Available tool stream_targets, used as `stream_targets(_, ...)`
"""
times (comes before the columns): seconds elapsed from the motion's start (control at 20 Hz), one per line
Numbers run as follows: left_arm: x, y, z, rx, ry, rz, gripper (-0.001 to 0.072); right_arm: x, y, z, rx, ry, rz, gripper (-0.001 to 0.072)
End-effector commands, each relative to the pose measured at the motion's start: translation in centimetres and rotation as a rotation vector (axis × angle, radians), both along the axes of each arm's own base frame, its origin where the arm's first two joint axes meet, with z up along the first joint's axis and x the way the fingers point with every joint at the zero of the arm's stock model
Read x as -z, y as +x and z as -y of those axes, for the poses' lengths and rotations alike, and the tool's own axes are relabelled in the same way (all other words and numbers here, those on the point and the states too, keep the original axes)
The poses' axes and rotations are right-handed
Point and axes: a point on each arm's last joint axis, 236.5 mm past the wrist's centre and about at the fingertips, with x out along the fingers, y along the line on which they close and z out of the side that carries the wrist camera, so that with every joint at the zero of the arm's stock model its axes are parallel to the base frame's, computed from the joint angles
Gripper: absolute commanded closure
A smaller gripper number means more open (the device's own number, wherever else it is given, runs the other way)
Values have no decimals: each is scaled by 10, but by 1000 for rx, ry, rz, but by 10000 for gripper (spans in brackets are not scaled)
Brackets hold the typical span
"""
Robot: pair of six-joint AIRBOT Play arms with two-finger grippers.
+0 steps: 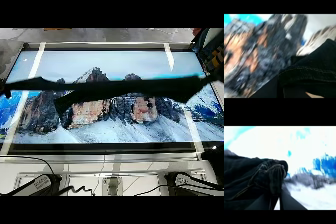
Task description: Fold the clothes and pants, and hang the long-sleeved shirts on hangers.
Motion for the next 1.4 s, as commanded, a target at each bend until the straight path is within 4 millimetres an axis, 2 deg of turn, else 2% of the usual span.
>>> stream_targets(0.0, 55, -55, -7, 50, 12, -269, 692, 65, -59, -18, -35, 112, -233, 694)
stream_targets(0.25, 137, -128, 2, 70, -24, -577, 691, 150, -128, -55, -59, 165, -352, 695)
stream_targets(0.35, 163, -154, 10, 83, -45, -670, 691, 174, -153, -70, -55, 180, -375, 694)
stream_targets(0.45, 180, -175, 14, 95, -47, -742, 691, 189, -178, -80, -55, 185, -414, 693)
stream_targets(0.55, 187, -187, 10, 101, -21, -786, 691, 199, -198, -85, -56, 186, -455, 693)
stream_targets(0.7, 185, -197, -3, 102, 35, -833, 690, 211, -225, -91, -62, 201, -555, 693)
stream_targets(0.85, 185, -202, -8, 65, 50, -852, 690, 218, -235, -97, -64, 222, -591, 693)
stream_targets(1.05, 195, -199, -10, 33, 60, -828, 670, 219, -235, -96, -64, 222, -589, 692)
stream_targets(1.1, 196, -197, -11, 32, 69, -817, 560, 219, -233, -96, -64, 218, -582, 692)
stream_targets(1.2, 196, -189, -17, -4, 85, -782, 176, 219, -232, -96, -63, 220, -576, 692)
stream_targets(1.25, 196, -184, -21, -45, 90, -755, 150, 219, -232, -96, -63, 221, -576, 691)
stream_targets(1.35, 196, -174, -26, -91, 100, -710, 153, 219, -232, -96, -64, 221, -577, 691)
